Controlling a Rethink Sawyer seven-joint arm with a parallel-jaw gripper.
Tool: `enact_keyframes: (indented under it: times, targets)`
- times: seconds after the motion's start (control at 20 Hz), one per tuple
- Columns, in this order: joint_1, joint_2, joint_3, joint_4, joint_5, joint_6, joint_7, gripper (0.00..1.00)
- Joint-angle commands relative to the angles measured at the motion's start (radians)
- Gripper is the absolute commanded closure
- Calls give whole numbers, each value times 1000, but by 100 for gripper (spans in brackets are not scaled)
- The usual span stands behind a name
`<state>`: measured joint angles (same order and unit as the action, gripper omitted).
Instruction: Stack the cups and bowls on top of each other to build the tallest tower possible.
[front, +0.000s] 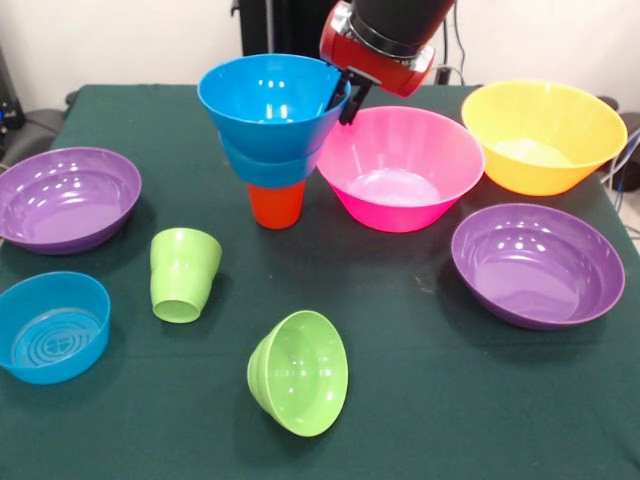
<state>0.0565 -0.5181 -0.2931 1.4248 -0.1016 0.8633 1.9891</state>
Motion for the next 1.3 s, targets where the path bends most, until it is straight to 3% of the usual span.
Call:
enact_keyframes:
  times: [0.05,0.8,1.3]
  targets:
    - [17,21,54,-6,17,-43,162,100]
    - [-4,34,15,52,-45,-20,96,100]
    - [-19,53,36,51,-27,-96,92,100]
